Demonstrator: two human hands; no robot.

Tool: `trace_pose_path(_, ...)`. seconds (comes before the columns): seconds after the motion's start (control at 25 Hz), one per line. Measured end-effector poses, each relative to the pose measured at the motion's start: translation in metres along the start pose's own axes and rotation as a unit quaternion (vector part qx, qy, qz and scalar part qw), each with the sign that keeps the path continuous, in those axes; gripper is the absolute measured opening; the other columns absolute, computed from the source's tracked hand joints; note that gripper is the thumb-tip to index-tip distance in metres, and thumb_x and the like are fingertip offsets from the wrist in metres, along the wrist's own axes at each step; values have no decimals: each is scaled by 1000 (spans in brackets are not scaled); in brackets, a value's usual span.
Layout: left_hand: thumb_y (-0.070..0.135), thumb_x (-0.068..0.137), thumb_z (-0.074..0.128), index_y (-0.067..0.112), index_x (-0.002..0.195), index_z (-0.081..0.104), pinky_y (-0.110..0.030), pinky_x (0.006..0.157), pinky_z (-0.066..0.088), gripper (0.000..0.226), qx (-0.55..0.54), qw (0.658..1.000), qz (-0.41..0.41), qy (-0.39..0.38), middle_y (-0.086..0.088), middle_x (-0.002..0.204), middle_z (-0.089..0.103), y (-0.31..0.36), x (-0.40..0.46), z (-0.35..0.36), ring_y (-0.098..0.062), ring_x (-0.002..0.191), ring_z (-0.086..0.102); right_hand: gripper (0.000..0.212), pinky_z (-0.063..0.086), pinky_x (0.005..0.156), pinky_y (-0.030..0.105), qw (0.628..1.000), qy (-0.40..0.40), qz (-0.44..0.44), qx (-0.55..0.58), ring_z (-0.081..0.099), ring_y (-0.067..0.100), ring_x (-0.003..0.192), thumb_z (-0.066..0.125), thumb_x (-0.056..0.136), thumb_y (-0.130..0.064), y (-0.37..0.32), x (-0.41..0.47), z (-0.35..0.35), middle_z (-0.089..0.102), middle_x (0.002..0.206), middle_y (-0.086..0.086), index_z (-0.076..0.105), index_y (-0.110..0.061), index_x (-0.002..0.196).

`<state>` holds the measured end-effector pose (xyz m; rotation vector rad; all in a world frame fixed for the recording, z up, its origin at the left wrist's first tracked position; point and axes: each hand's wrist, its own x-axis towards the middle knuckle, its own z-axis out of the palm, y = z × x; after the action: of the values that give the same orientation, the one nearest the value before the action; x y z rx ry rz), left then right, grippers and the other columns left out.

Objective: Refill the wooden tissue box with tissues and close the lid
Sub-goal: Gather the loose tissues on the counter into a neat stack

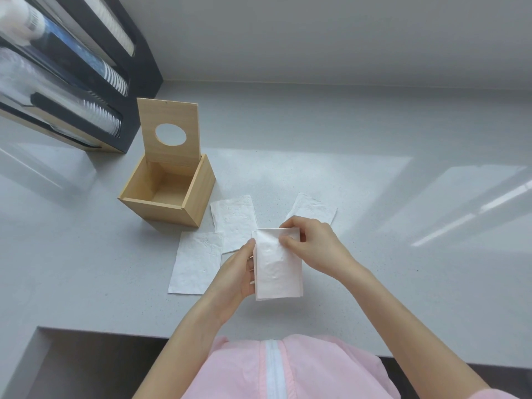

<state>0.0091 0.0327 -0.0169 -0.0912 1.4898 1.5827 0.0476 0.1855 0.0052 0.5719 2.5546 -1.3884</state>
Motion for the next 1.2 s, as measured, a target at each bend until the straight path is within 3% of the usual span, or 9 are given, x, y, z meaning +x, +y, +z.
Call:
trace_pose_path(0.16,25,96,43,19,112,63,-26,72,52,26,60,998,12,5,2,95,70,-1,0,0,-11,82,66,17,44,65,27,1000,11,-7,-4,61,22,84,52,86,-19,1,-2,7,68,91,6,63,-16,99)
trace_pose_path(0.32,16,95,45,16,113,62,-24,71,52,24,68,997,13,27,0,96,69,-3,0,1,-12,83,66,17,48,76,30,1000,21,6,-8,58,13,79,54,88,-27,7,5,-1,63,88,-5,65,-20,98)
trace_pose_path(0.48,14,96,44,21,102,63,-24,70,53,22,53,998,12,45,3,95,70,-2,0,-2,-9,82,66,39,42,93,38,981,122,74,-131,50,23,113,55,88,-31,32,33,-23,53,121,6,50,-17,124)
trace_pose_path(0.6,14,96,43,22,99,64,-23,69,53,23,49,998,11,48,5,93,71,-3,0,-2,-6,78,68,59,35,98,38,963,105,136,-210,34,31,124,60,84,-34,50,44,-24,34,134,15,37,-9,133)
trace_pose_path(0.8,13,96,42,23,96,64,-26,70,52,25,43,997,8,58,6,90,71,-3,0,-5,-7,78,67,38,35,95,36,970,113,151,-151,37,28,120,60,82,-27,55,46,-17,39,127,11,50,-9,113)
trace_pose_path(0.92,14,96,42,23,93,65,-26,71,52,25,40,997,14,57,9,84,73,-3,-2,-7,-5,74,68,30,38,80,34,979,118,134,-98,46,29,108,55,84,-18,54,44,-15,50,108,10,48,-9,111)
trace_pose_path(1.0,14,96,41,23,93,66,-27,72,52,26,39,997,17,59,11,81,74,-3,-3,-9,-4,73,69,35,39,66,32,985,122,125,4,51,27,90,54,84,-11,50,41,-16,52,94,7,43,-8,117)
trace_pose_path(1.08,14,97,40,23,92,65,-28,72,52,27,30,997,18,64,9,82,73,-4,-3,-10,-7,75,68,37,42,69,30,976,133,125,115,52,22,87,56,83,-9,44,37,-19,53,96,4,44,-9,118)
trace_pose_path(1.2,16,98,37,23,93,65,-30,75,51,29,19,997,14,67,7,86,72,-5,-2,-9,-9,79,67,14,44,71,23,963,141,106,203,54,18,86,56,86,-13,39,28,-22,57,92,-2,54,-15,100)
